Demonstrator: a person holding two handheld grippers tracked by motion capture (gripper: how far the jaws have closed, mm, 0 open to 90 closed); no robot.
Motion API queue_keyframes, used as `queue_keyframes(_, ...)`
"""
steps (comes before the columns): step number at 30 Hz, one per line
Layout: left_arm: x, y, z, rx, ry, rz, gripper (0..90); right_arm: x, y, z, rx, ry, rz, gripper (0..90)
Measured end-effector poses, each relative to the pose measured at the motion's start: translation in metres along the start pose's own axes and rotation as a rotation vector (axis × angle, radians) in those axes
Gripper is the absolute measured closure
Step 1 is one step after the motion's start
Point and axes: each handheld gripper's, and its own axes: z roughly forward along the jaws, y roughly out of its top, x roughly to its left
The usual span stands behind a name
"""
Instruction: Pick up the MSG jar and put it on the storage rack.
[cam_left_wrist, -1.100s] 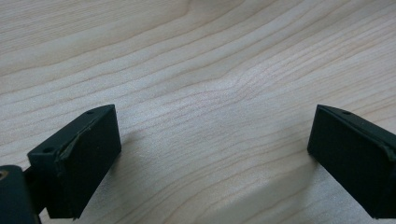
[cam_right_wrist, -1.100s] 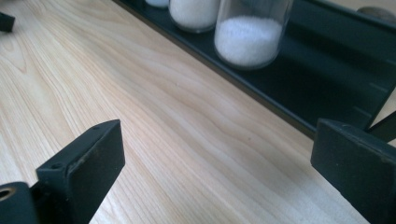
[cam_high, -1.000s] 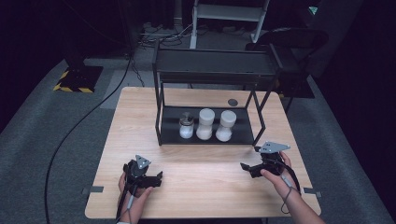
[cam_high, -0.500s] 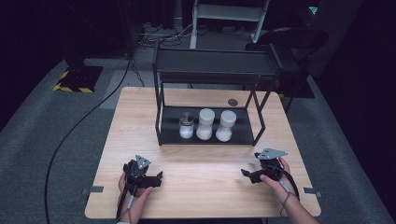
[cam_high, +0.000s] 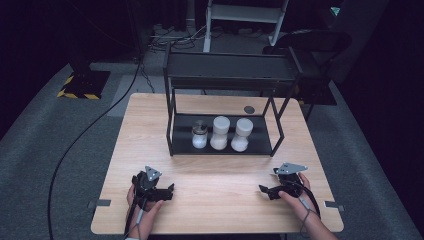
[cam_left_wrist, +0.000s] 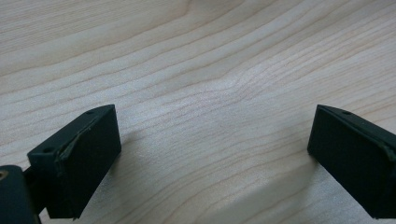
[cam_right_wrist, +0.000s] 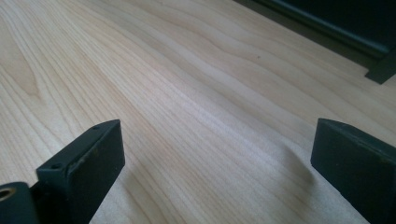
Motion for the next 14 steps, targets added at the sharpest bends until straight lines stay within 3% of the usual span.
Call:
queue_keyframes(2,0.0000,0.0001,-0.0001,0.001,0.000,0.001,2.6,0.0003,-0.0020,0.0018,0.004,-0.004,0.014,2.4)
queue_keyframes(6,-0.0001,0.0000,0.0000,0.001,0.000,0.000,2.5,0.0044,-0.0009,0.0022,0.014,-0.023,-0.009,1.3)
queue_keyframes(14,-0.0001,0.0001,0.0001,0.000,0.000,0.000,2.4,0.0051,-0.0006,0.0024,0.017,-0.024,-0.006,0.7)
